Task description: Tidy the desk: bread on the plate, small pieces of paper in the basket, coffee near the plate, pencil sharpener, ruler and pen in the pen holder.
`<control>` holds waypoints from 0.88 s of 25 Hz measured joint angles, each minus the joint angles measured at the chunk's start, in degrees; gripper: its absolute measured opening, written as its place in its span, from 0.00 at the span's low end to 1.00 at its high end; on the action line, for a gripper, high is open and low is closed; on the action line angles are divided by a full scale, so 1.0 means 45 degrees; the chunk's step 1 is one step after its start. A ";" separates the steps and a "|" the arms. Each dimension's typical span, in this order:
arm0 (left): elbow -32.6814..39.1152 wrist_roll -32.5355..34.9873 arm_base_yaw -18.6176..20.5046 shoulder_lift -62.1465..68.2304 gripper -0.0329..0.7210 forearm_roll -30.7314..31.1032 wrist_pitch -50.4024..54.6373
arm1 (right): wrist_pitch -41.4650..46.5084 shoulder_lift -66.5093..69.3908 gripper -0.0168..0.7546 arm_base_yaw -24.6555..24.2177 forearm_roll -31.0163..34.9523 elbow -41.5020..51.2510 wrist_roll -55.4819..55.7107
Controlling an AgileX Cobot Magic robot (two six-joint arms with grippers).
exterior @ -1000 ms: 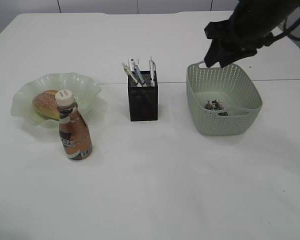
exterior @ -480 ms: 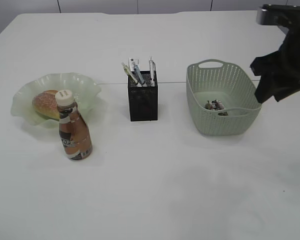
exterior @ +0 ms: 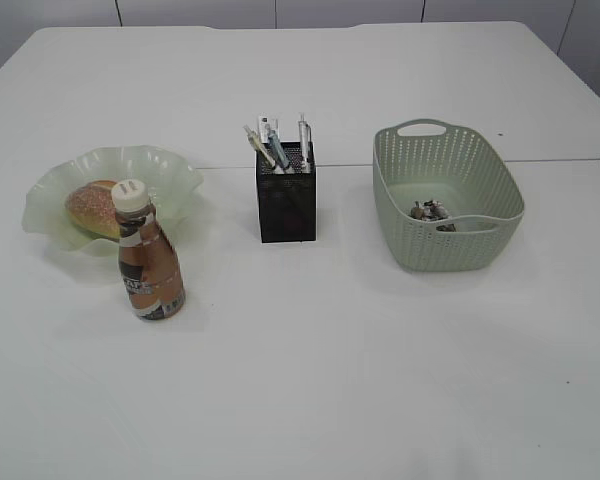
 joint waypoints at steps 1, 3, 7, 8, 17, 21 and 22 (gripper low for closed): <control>0.0000 -0.0088 0.0000 -0.0396 0.53 0.0098 0.0088 | -0.0067 -0.0592 0.40 0.0000 -0.0085 0.0260 0.0000; 0.0000 -0.0187 0.0000 -0.1448 0.53 0.0098 0.0232 | -0.0100 -0.1740 0.40 0.0000 -0.0257 0.0878 0.0046; -0.0032 -0.0219 0.0000 -0.2968 0.53 0.0098 0.0530 | -0.0129 -0.4427 0.40 0.0000 -0.0299 0.2224 0.0271; -0.0030 -0.0219 0.0000 -0.3258 0.53 0.0169 0.0530 | -0.0129 -0.5170 0.40 0.0000 -0.0299 0.2574 0.0304; -0.0087 -0.0219 0.0000 -0.6275 0.53 0.0498 0.0609 | 0.1484 -1.0976 0.40 0.0000 -0.0387 0.3912 0.0382; -0.0059 -0.0219 0.0000 -0.7378 0.53 0.0570 0.0633 | 0.2967 -1.2946 0.40 0.0000 -0.0727 0.4437 0.0412; 0.0050 -0.0186 0.0000 -0.7712 0.52 0.0666 0.0633 | 0.3084 -1.3430 0.40 0.0000 -0.0751 0.4602 0.0412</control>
